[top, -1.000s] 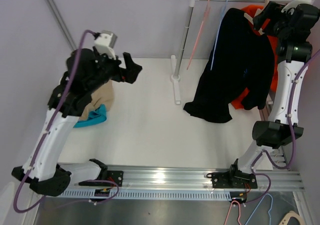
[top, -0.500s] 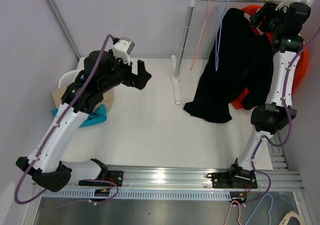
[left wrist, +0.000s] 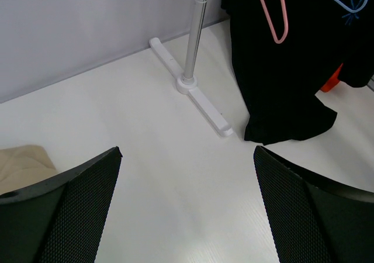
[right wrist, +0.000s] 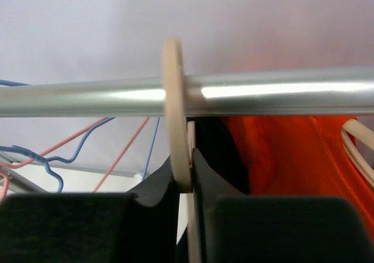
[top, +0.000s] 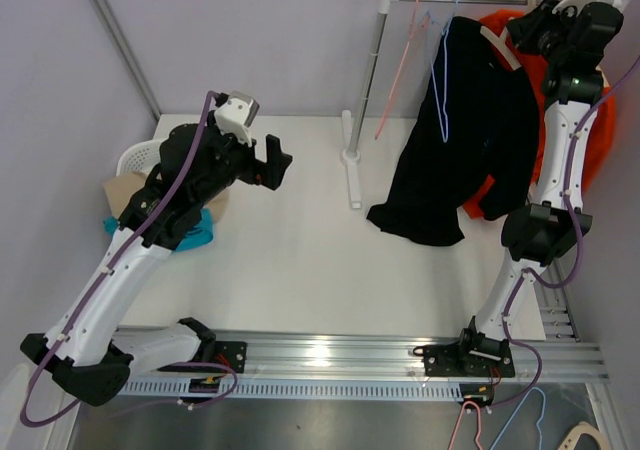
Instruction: Remove the t-shirt from the hanger
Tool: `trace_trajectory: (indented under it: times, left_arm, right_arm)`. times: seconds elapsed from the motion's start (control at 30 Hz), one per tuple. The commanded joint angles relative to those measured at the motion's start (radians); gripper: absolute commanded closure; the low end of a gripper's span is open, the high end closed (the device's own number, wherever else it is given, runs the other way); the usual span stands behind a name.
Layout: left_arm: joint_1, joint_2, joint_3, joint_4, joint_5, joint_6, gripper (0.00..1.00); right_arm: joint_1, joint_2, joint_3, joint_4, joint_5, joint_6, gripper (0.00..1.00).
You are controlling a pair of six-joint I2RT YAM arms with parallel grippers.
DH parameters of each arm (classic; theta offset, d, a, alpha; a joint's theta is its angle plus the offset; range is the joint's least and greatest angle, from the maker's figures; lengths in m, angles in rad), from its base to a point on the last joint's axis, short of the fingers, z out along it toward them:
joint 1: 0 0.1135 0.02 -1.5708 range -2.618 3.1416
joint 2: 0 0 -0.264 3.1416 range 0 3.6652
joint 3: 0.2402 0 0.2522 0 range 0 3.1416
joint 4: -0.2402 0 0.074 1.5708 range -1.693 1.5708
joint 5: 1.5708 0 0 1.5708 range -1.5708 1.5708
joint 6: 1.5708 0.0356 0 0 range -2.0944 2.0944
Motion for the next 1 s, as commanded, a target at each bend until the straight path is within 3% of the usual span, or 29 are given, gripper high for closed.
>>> trace_trajectory:
  times: [0.0,0.03,0.3,0.4,0.43,0.47,0.53,0.67,0.7,0.83,0.9,0.97]
  left_arm:
    - [-0.007,-0.02,-0.009,0.066,-0.039,0.035,0.01]
    - [-0.007,-0.018,-0.01,0.069,-0.045,0.034,0.01]
    - [-0.007,-0.015,-0.026,0.161,-0.014,-0.08,0.01]
    - [-0.007,-0.012,-0.015,0.179,-0.086,-0.23,0.0]
    - [-0.007,-0.02,-0.027,0.184,-0.179,-0.294,0.01]
    - [-0.004,-0.027,-0.033,0.193,-0.185,-0.287,0.01]
    - [0.015,-0.043,-0.07,0.238,-0.156,-0.279,0.0]
    - [0.056,-0.095,-0.113,0.282,0.046,-0.26,0.0]
    - [0.056,-0.139,-0.157,0.361,0.083,-0.229,0.0]
    - [0.056,-0.234,-0.306,0.5,0.201,-0.213,0.01]
    - [0.052,-0.236,-0.311,0.5,0.342,-0.173,0.01]
    - [0.016,-0.205,-0.279,0.465,0.352,-0.169,0.01]
  right_arm:
    - [-0.002,0.017,0.027,0.111,-0.044,0.037,0.89]
    - [-0.002,0.018,0.027,0.115,-0.05,0.04,1.0]
    - [0.015,-0.037,0.03,0.142,-0.058,0.056,1.0]
    - [0.013,-0.076,0.038,0.134,-0.044,0.057,1.0]
    - [0.012,-0.104,0.038,0.131,-0.044,0.059,1.0]
    - [0.009,-0.119,0.036,0.128,-0.046,0.059,1.0]
    - [0.007,-0.167,0.03,0.105,-0.05,0.051,1.0]
    - [0.001,-0.257,-0.014,0.038,-0.039,0.033,1.0]
    - [-0.001,-0.282,-0.039,0.03,-0.041,0.03,1.0]
    - [-0.002,-0.429,-0.256,0.008,0.009,0.014,1.0]
    - [-0.002,-0.497,-0.304,-0.068,0.078,0.004,1.0]
    - [-0.002,-0.55,-0.4,-0.137,0.132,0.016,1.0]
